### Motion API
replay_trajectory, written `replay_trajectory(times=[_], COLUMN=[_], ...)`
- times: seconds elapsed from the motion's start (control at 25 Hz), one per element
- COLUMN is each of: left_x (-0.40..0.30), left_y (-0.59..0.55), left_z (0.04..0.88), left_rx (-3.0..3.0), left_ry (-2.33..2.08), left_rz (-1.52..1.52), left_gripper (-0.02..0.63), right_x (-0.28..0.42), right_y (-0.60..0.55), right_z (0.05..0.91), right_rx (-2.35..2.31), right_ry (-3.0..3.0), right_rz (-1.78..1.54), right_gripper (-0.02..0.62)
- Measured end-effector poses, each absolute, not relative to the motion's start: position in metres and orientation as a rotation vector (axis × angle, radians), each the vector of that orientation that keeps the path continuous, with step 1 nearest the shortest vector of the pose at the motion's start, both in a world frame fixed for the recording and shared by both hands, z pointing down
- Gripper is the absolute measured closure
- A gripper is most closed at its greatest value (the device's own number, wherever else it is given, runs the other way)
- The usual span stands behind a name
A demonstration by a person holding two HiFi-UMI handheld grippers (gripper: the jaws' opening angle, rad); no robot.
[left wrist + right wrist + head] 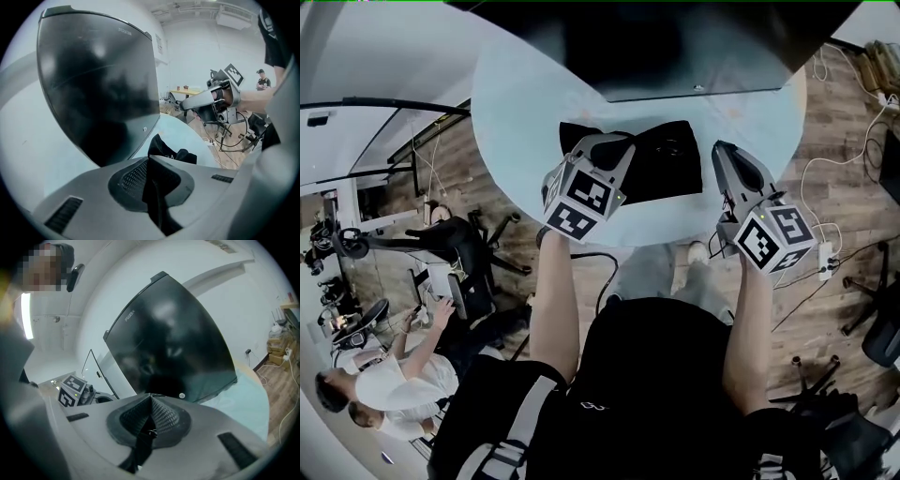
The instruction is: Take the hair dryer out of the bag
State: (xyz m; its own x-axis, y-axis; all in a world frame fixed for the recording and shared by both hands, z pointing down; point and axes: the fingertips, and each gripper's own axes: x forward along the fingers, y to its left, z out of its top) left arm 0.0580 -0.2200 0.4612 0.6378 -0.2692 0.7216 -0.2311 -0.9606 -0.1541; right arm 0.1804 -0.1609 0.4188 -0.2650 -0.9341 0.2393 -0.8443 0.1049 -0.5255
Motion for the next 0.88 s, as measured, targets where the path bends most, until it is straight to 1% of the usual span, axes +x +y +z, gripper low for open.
replay_trajectory(times=[0.08, 0.16, 0.44, 0.52, 0.64, 0.72, 0.88], left_x=[0.057, 0.056, 0.054, 0.054, 0.055, 0.057, 0.064], left_y=[-0.219, -0.217, -0.212, -0.209, -0.209, -0.211, -0.208], left_z=[0.46, 0.46, 0.461, 0.462, 0.462, 0.461, 0.463], left_rx=[-2.8, -2.801, -2.809, -2.814, -2.835, -2.831, -2.809], left_ry=[0.434, 0.436, 0.442, 0.439, 0.444, 0.439, 0.393], left_rz=[-1.246, -1.246, -1.238, -1.234, -1.218, -1.214, -1.201], left_gripper=[0.594, 0.594, 0.594, 0.594, 0.594, 0.594, 0.594], right_x=[0.181, 0.179, 0.171, 0.166, 0.153, 0.143, 0.126], right_y=[-0.16, -0.161, -0.17, -0.173, -0.182, -0.186, -0.188], right_z=[0.419, 0.419, 0.434, 0.437, 0.446, 0.452, 0.476], right_rx=[-1.804, -1.787, -1.848, -1.827, -1.775, -1.714, -1.574], right_ry=[2.235, 2.256, 2.454, 2.527, 2.655, 2.75, 2.954], right_rz=[-0.867, -0.867, -0.814, -0.807, -0.82, -0.831, -0.855], right_gripper=[0.589, 0.529, 0.528, 0.477, 0.474, 0.451, 0.451])
